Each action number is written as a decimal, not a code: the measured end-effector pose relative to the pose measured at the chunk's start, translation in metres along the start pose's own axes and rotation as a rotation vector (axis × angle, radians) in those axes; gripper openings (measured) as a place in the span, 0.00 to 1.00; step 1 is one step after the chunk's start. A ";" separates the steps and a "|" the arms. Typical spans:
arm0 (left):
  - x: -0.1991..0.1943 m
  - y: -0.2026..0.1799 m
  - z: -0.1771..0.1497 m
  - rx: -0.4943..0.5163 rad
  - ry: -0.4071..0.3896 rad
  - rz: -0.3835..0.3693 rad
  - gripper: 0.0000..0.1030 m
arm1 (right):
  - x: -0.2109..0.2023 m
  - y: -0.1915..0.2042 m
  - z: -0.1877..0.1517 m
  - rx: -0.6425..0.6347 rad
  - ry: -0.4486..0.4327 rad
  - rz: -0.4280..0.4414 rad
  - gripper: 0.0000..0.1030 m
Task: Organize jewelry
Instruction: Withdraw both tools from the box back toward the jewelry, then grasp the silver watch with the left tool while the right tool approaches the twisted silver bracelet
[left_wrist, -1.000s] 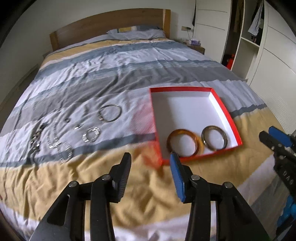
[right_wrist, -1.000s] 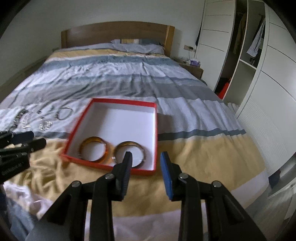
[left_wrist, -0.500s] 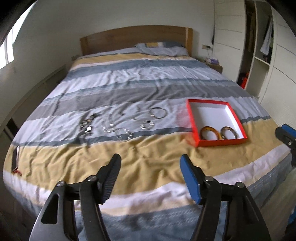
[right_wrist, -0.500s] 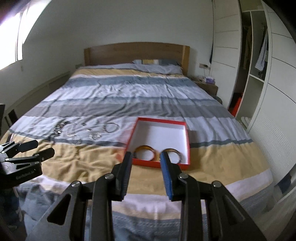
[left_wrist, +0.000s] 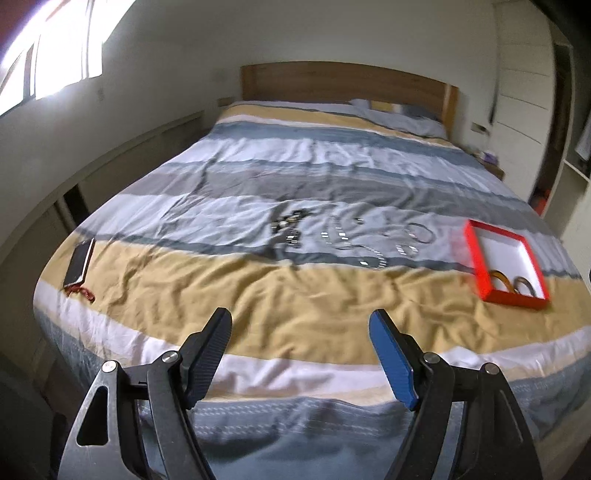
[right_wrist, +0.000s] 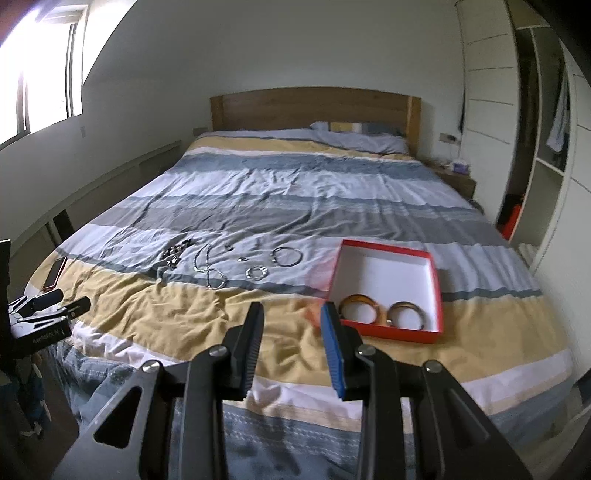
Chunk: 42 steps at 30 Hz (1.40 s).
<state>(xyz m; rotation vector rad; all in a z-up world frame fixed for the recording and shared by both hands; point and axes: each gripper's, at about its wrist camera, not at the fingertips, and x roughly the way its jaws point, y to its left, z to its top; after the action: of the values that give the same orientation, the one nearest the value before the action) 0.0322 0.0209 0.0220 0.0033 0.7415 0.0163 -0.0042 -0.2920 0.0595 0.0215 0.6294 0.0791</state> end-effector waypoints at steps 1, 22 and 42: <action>0.007 0.005 0.001 -0.006 0.007 0.012 0.73 | 0.008 0.001 0.000 0.001 0.005 0.009 0.30; 0.184 0.033 0.048 -0.100 0.143 -0.027 0.73 | 0.228 0.029 0.017 0.004 0.207 0.184 0.30; 0.314 0.026 0.084 -0.134 0.207 -0.089 0.55 | 0.345 0.033 0.014 0.029 0.264 0.277 0.37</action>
<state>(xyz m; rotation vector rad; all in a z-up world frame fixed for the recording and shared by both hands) 0.3200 0.0527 -0.1275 -0.1615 0.9456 -0.0188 0.2793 -0.2314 -0.1306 0.1282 0.8890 0.3447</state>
